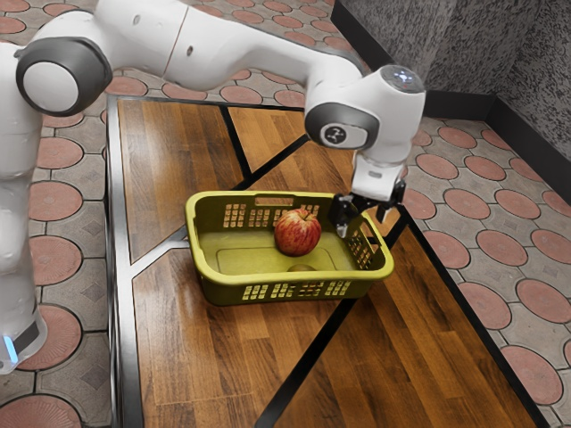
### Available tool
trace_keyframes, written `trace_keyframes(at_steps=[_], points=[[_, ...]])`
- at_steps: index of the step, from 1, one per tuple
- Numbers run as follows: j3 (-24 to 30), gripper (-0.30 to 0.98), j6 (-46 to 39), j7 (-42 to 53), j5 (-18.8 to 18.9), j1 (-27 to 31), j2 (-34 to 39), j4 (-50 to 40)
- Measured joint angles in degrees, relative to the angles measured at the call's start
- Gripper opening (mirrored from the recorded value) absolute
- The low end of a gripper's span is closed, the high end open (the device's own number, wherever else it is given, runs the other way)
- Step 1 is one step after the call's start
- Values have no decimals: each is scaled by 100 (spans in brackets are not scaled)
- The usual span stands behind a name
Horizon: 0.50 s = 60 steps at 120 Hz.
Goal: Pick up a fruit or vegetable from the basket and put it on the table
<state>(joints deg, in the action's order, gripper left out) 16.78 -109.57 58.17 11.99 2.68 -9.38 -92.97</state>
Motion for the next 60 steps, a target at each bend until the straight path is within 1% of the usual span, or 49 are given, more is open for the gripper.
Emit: trace_keyframes(at_steps=[34, 60], points=[[-20, 69, -188, 170, 91, -9, -10, -362], [-9, 69, -232, 306, 45, -11, -75, -665]])
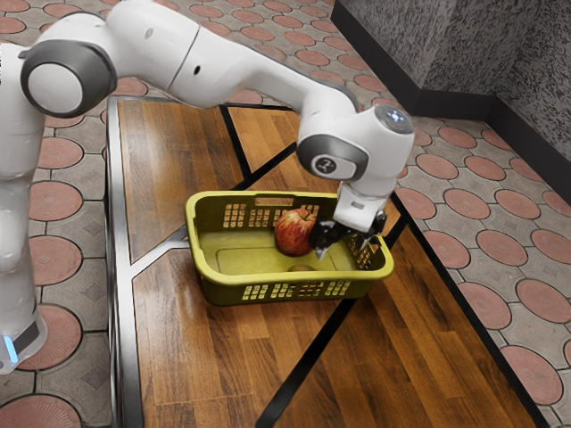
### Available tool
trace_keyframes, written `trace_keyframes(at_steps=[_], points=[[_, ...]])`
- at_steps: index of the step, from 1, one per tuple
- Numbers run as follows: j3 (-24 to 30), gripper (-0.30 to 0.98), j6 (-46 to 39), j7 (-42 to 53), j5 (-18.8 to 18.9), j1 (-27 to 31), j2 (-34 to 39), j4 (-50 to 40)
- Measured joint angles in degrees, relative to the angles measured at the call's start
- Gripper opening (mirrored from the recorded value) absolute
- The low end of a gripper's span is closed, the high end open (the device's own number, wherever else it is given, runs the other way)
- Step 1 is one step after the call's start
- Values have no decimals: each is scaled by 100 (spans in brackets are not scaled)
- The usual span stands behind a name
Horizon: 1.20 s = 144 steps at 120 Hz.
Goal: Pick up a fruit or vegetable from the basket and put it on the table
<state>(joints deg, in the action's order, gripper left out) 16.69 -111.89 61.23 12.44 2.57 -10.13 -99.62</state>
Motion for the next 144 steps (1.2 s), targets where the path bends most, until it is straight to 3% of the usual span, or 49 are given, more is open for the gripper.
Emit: trace_keyframes(at_steps=[80, 126, 144], points=[[-29, 64, -298, 40, -80, 27, -350, -229], [34, 31, -314, 10, -304, -29, -307, -36], [37, 42, -189, -29, -652, -36, -295, -27]])
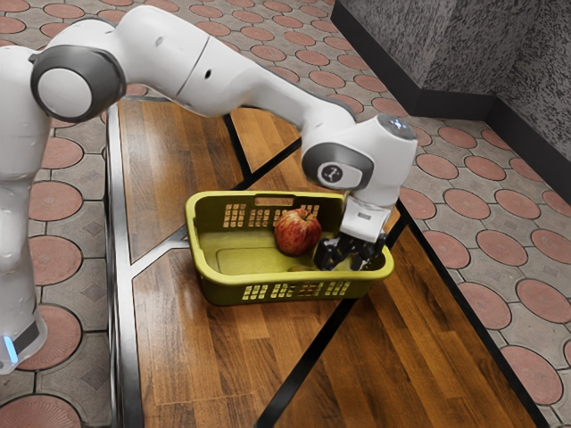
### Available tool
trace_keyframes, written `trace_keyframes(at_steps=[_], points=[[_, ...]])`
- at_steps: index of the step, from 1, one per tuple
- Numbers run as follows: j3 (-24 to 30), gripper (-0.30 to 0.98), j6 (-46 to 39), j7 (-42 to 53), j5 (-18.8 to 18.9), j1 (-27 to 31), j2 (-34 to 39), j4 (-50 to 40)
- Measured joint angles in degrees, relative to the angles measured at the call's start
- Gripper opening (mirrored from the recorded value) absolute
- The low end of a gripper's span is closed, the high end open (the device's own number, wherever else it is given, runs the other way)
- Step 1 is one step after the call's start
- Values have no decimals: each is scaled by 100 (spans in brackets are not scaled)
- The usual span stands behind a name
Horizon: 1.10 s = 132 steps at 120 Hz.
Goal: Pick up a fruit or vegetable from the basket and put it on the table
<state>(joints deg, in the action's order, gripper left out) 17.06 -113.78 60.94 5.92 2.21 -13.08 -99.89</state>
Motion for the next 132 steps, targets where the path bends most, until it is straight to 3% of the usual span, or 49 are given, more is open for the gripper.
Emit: trace_keyframes(at_steps=[20, 45, 132], points=[[72, 54, 197, 35, -358, -10, 42, -1], [69, 65, 510, 116, -542, 11, 76, -31], [-7, 69, 1091, 64, -603, -26, 72, -237]])
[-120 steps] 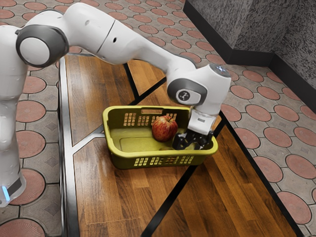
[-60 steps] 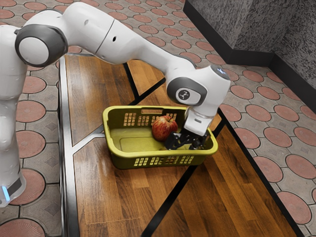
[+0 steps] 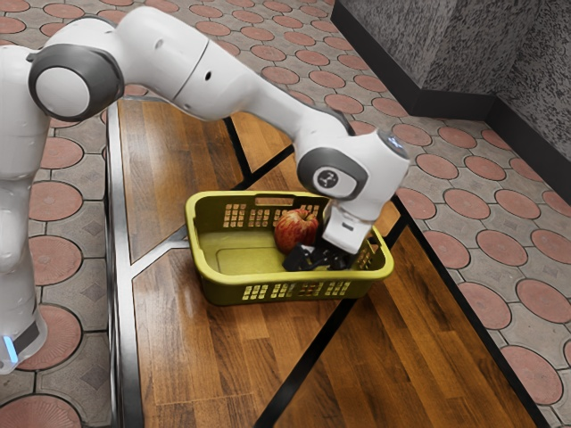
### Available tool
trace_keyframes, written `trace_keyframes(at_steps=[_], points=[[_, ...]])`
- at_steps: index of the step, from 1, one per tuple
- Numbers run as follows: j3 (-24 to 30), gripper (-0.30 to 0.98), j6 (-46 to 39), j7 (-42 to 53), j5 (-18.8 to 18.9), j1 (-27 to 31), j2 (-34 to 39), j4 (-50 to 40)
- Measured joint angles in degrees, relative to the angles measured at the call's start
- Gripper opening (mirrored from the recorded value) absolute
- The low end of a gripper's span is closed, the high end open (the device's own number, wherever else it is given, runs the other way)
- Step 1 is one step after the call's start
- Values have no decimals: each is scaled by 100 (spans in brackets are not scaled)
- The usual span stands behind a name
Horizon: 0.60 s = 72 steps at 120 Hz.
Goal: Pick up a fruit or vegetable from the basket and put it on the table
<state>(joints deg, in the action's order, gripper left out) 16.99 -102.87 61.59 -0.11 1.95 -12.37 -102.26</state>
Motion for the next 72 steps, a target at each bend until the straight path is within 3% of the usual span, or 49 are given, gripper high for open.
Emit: trace_keyframes(at_steps=[22, 45, 72], points=[[-76, 68, -64, -20, 0, 2, -1, -146], [-84, 41, -261, -105, 62, -19, 10, -160], [-78, 31, -417, -198, 122, -52, 12, -161]])
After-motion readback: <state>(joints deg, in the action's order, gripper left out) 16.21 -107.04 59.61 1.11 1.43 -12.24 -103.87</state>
